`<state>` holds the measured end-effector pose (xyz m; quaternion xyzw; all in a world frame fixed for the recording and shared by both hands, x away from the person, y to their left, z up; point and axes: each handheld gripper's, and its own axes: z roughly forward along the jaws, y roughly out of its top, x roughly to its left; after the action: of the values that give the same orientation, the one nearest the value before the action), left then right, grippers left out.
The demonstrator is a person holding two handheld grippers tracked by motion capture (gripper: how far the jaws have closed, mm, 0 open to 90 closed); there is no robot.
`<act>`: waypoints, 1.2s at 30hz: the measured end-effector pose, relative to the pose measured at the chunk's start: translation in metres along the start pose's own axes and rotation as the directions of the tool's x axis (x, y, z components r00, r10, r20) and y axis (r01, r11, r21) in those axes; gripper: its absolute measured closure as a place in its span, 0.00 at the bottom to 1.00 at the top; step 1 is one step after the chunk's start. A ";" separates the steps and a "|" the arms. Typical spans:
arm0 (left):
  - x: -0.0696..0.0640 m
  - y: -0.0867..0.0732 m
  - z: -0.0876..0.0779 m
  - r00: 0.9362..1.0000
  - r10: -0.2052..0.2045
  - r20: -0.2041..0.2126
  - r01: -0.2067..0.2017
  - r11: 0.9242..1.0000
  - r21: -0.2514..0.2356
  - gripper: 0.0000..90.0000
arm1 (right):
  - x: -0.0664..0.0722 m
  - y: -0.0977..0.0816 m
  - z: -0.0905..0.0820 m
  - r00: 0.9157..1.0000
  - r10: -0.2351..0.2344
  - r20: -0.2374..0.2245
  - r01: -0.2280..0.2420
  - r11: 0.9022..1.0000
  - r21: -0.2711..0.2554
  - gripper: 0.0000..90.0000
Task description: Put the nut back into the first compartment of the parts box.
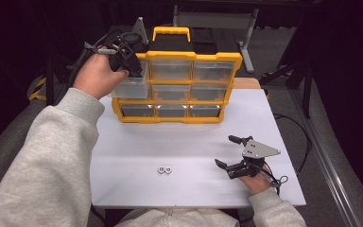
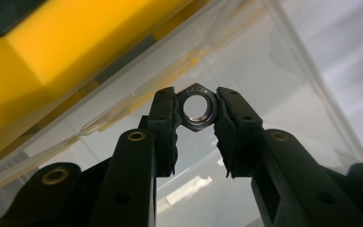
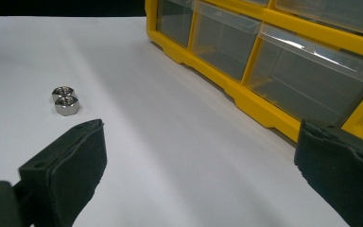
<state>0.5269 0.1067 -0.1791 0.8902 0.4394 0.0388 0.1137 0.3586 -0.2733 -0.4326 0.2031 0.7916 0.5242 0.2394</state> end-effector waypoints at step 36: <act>0.004 -0.015 -0.028 1.000 -0.003 0.030 0.006 0.996 -0.094 0.42 | 0.000 -0.001 0.002 1.000 0.001 -0.014 -0.001 1.000 0.006 0.04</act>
<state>0.5134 0.1233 -0.1558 0.8833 0.4375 0.0460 0.1620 0.3595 -0.2725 -0.4340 0.2005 0.7947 0.5234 0.2330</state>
